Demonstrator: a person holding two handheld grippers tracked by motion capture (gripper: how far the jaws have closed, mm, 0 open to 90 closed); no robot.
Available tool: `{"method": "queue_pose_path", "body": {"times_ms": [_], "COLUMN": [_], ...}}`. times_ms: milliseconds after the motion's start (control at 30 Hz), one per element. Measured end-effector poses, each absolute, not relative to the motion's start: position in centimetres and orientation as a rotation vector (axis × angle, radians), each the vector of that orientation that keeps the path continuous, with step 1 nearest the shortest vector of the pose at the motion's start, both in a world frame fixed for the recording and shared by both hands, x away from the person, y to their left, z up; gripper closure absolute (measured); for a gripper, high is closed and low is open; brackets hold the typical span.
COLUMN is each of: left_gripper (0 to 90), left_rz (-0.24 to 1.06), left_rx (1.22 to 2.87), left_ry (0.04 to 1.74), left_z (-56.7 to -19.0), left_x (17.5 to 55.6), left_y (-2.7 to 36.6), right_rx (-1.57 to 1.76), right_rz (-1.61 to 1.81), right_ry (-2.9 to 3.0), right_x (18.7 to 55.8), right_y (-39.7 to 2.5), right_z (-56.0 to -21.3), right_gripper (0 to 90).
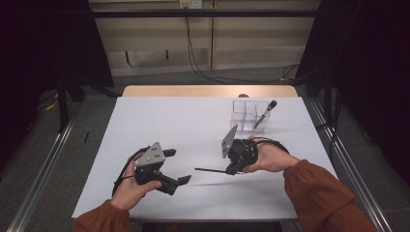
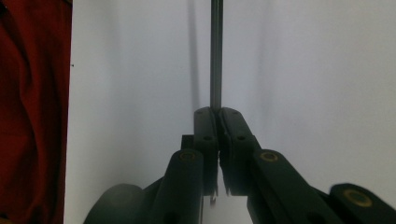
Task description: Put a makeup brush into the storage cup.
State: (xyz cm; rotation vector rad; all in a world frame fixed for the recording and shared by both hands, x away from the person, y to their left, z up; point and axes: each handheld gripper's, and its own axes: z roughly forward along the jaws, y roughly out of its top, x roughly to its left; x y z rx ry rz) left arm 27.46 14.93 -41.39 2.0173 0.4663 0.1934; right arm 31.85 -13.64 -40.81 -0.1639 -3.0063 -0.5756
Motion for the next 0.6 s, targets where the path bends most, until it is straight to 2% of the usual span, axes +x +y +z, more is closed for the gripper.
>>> {"method": "queue_pose_path", "body": {"times_ms": [233,433,600], "left_gripper": [3.0,3.2,3.6], "left_rz": [0.190,0.151,0.095], "left_rx": [2.088,2.110,2.190], "left_ry": [0.434,0.422,0.406], "left_z": [-40.7,-40.5,-40.6], "left_x": [27.9,28.3,28.5], "left_y": [13.5,12.8,12.3], "right_rx": [-0.164,-0.156,-0.138], "right_rz": [-0.567,-0.579,-0.566], "right_ry": [-3.005,-2.997,-3.000], "right_x": [31.9,31.8,31.9], "right_y": [-13.6,-13.3,-13.0], "right_z": [-40.6,-40.7,-40.8], "right_gripper": [86.5,86.4,86.5]}}
